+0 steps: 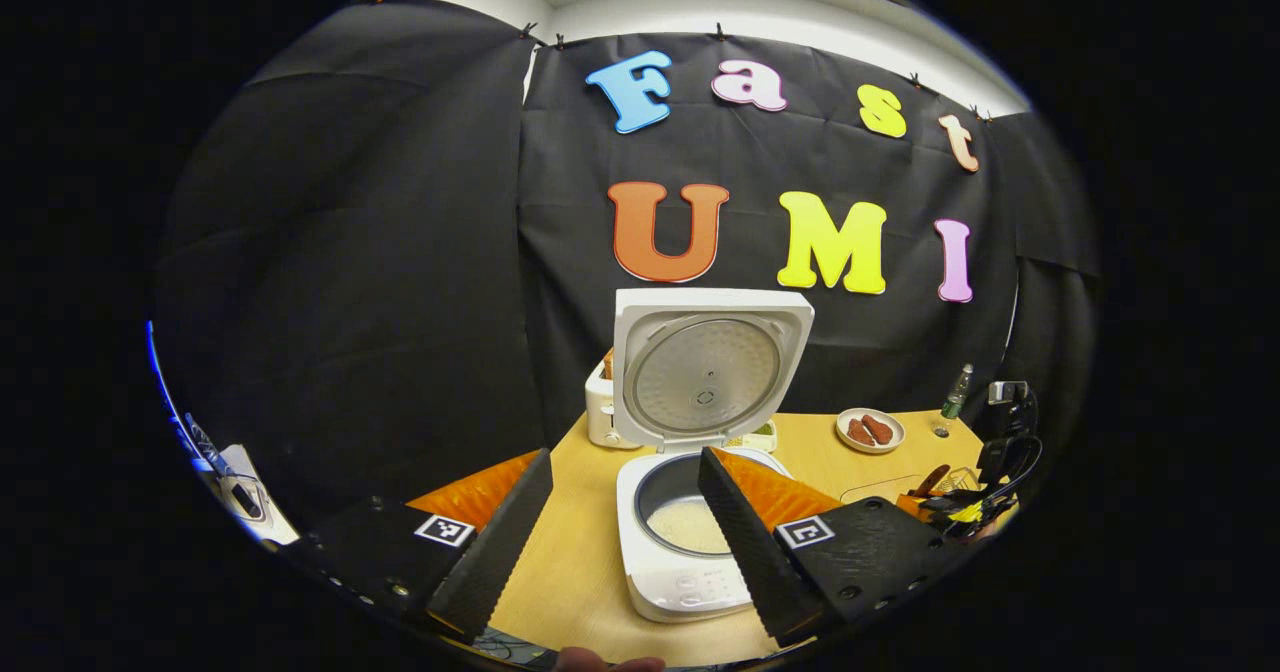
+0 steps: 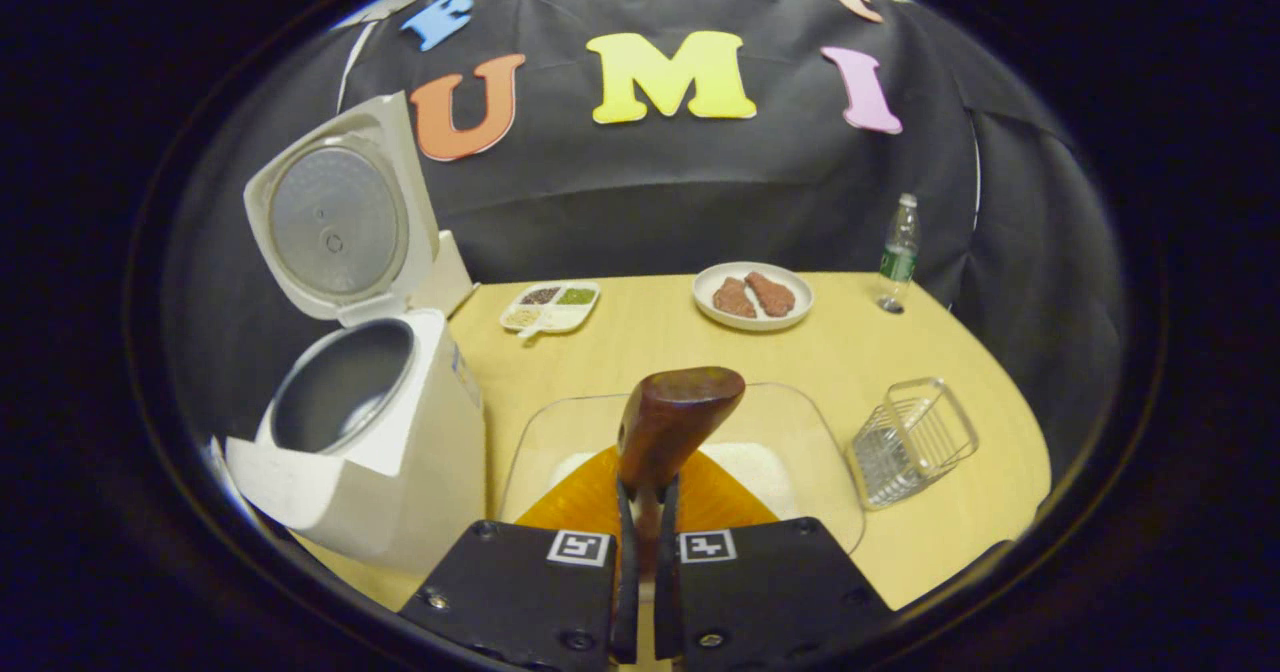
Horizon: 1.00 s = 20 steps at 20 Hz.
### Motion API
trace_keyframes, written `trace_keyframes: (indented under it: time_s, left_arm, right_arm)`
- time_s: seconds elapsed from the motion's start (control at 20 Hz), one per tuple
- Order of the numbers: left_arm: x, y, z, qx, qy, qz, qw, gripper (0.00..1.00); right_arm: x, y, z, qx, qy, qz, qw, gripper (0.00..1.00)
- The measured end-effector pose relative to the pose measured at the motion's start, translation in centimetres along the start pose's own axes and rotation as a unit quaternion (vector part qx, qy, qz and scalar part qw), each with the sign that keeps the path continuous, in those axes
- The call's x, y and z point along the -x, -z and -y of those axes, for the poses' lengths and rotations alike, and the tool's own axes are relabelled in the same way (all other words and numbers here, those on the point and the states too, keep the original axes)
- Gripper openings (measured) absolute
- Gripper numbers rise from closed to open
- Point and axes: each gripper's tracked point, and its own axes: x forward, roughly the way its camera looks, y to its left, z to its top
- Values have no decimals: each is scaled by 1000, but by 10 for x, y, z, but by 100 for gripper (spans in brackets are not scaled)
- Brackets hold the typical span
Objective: Close the left gripper, press the button to open the rice cooker; take a wooden spoon from the chopstick holder with the right hand, scoop a spoonful of rice and pour it into the rice cooker, then put the wooden spoon back into the chopstick holder.
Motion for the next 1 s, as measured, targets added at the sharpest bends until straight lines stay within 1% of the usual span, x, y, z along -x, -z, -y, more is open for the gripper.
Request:
trace_keyframes:
  time_s: [0.15,0.25,0.3,0.45,0.6,0.75,0.8,0.85,1.0]
  left_arm:
    - [6,-2,0,-3,3,3,1000,94]
    - [7,-4,0,-3,1,3,1000,94]
    - [9,-5,0,-3,1,4,1000,94]
    - [14,-7,4,-3,1,6,1000,94]
    - [18,-10,14,-9,4,7,1000,94]
    - [19,-14,30,-14,14,7,1000,94]
    - [19,-16,34,-15,16,8,1000,94]
    - [20,-18,37,-15,18,10,1000,94]
    - [18,-23,48,-15,23,15,1000,94]
  right_arm:
    - [2,0,-3,-75,-25,-10,997,12]
    - [4,1,-3,-139,-43,-18,989,12]
    - [5,1,0,-166,-46,-21,985,12]
    - [6,-2,15,-225,-53,-20,973,12]
    - [7,-9,30,-282,-69,-15,957,12]
    - [11,-11,49,-349,-78,-15,934,12]
    - [14,-14,56,-364,-81,-10,928,12]
    - [18,-18,63,-373,-83,-1,924,12]
    - [32,-31,82,-380,-82,13,921,12]
